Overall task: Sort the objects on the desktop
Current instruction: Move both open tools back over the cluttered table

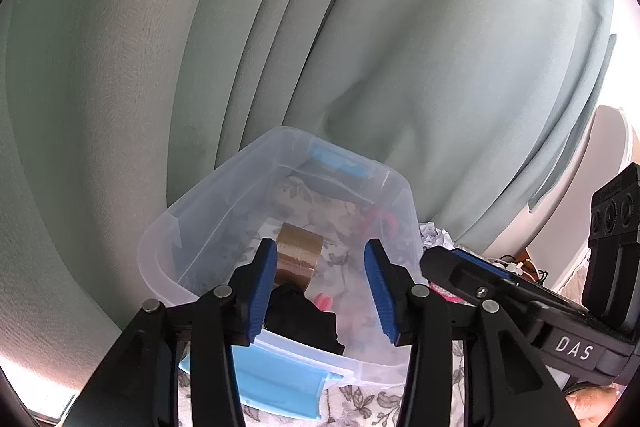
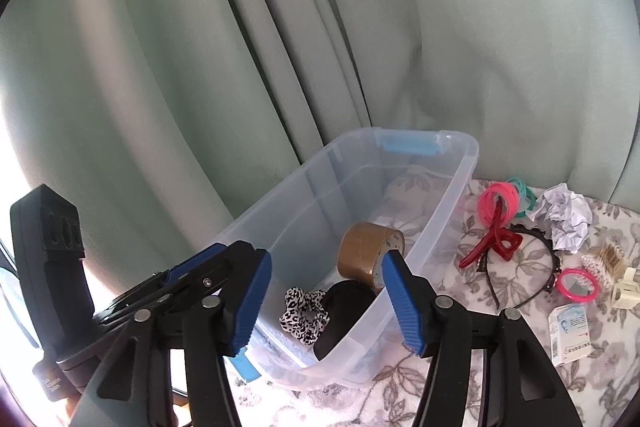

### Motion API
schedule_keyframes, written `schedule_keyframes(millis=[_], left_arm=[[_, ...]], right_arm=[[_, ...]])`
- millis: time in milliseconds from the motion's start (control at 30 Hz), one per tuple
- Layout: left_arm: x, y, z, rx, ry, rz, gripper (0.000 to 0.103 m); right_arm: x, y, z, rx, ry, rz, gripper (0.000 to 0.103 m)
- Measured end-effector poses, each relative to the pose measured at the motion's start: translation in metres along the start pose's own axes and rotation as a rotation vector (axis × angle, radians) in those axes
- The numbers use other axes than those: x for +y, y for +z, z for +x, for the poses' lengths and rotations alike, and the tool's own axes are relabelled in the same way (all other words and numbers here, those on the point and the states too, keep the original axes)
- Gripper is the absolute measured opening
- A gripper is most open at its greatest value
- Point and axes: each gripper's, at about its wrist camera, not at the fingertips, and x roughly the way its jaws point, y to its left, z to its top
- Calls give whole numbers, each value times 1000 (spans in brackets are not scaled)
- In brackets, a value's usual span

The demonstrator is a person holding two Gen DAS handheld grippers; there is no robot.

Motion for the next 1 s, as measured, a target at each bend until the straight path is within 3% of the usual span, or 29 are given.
schedule_keyframes(millis=[267, 533, 867, 1000], left_arm=[[-18, 1, -6, -15, -19, 26, 50], [-50, -1, -5, -9, -54, 77, 52], [-99, -12, 2, 21, -84, 157, 52], [-125, -18, 4, 34, -101, 206, 57]], right_arm=[[-17, -2, -27, -73, -22, 25, 73], [-47, -8, -71, -178, -95, 73, 94], [-109, -28, -113, -168, -294, 199, 95], [-133, -40, -131, -208, -272, 217, 95]])
